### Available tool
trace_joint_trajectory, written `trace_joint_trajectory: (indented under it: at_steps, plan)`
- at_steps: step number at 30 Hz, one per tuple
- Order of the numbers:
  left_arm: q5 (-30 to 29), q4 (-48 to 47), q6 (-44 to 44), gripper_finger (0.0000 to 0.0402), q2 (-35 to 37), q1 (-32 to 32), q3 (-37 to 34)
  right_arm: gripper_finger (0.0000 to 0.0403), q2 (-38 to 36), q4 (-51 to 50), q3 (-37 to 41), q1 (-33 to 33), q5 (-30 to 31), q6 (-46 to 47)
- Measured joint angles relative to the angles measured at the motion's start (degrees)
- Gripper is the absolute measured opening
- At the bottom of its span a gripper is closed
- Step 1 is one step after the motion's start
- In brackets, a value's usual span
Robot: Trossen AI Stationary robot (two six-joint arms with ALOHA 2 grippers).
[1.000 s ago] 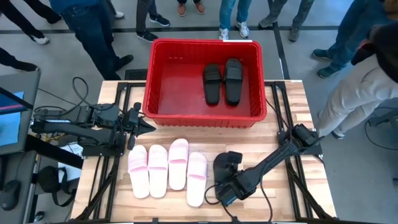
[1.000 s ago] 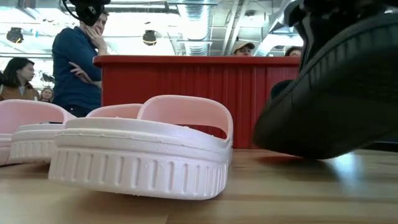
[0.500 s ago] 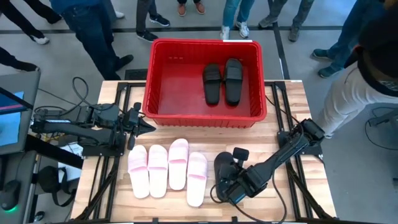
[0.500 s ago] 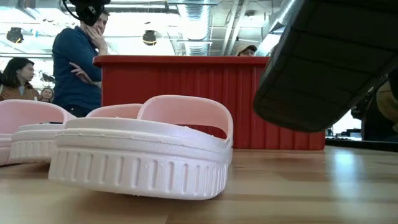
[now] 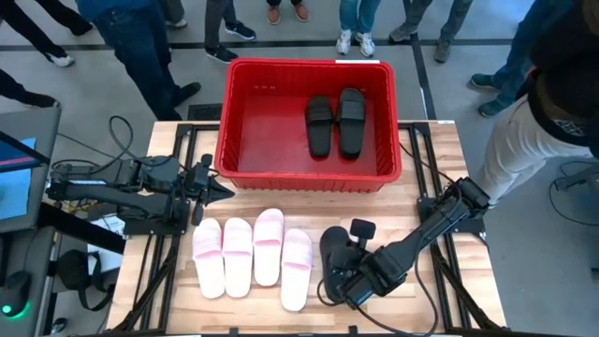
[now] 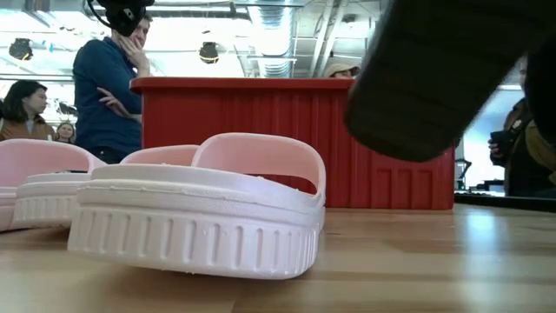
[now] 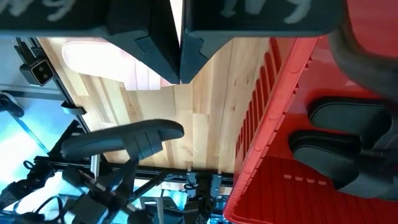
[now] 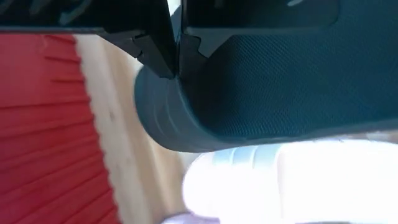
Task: Pick and place slides into bin
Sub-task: Put the black slide into the red container
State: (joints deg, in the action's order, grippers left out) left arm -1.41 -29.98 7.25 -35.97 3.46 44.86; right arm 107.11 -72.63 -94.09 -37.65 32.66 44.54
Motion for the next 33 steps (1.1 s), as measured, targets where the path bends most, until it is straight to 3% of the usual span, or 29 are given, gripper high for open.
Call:
trace_joint_trajectory:
  at_steps: [19, 33]
  plan:
    - [0.0, 0.1, 0.0, 0.0, 0.0, 0.0, 0.0, 0.0, 0.0, -17.5, -13.6, 1.8, 8.4, -1.7]
    - [0.1, 0.0, 0.0, 0.0, 0.0, 0.0, 0.0, 0.0, 0.0, -17.4, -19.7, 8.7, 13.4, -16.2]
